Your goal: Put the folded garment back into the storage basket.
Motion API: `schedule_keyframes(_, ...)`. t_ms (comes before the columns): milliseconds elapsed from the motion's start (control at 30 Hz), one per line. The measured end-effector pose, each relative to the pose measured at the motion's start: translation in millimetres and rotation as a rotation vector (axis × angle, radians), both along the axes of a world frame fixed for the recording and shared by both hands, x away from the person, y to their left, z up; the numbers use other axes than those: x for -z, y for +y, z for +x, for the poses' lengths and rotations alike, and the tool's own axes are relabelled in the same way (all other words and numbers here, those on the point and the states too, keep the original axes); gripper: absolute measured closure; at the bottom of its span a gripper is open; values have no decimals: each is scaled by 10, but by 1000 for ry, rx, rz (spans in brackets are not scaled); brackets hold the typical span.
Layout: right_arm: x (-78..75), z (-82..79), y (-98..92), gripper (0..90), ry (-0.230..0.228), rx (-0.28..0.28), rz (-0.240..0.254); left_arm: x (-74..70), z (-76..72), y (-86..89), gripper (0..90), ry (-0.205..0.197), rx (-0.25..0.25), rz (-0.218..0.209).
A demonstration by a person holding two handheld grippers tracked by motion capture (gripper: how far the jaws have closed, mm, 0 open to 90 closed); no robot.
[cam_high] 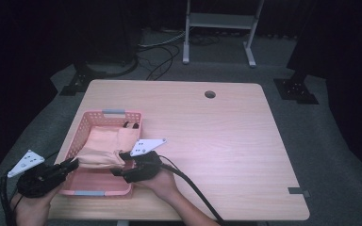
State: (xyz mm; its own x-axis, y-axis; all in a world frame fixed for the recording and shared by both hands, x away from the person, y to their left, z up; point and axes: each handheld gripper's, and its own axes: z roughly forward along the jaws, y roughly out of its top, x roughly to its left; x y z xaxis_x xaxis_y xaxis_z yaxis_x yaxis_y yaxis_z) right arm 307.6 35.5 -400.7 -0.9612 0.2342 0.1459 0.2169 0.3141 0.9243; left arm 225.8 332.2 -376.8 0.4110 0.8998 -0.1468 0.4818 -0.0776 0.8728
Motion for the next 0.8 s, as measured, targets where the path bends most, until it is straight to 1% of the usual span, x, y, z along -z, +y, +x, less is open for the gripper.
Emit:
schedule_keyframes(133,-11,0,-25,344,1,-1,17,4,1,-1,798,3,1,-3)
schedule_keyframes(200,-17,4,-36,307,-5,13,23,4,-1,-3,798,4,3,-1)
schedule_keyframes(300,-24,15,-49,281,-11,25,29,9,-1,-8,799,7,9,0)
schedule_keyframes(367,-26,21,-55,276,-8,23,29,19,-3,-16,798,10,9,-1)
schedule_keyframes(467,-26,26,-61,228,-11,31,36,21,-11,-18,799,8,10,-3)
schedule_keyframes(533,-25,35,-68,191,-5,31,52,20,-15,-19,799,10,10,-2)
schedule_keyframes(600,-27,43,-76,116,-5,35,76,22,-21,-21,799,10,11,-1)
schedule_keyframes(633,-28,48,-78,110,-7,36,92,23,-23,-21,798,11,10,-1)
schedule_keyframes(667,-27,44,-81,109,-15,48,104,24,-23,-21,798,11,11,-2)
schedule_keyframes(700,-29,41,-82,80,-39,57,101,23,-22,-20,798,11,11,-2)
schedule_keyframes(733,-32,39,-81,52,-46,58,103,22,-22,-20,798,12,11,-2)
schedule_keyframes(800,-36,43,-87,34,-40,58,107,21,-23,-21,798,13,10,-1)
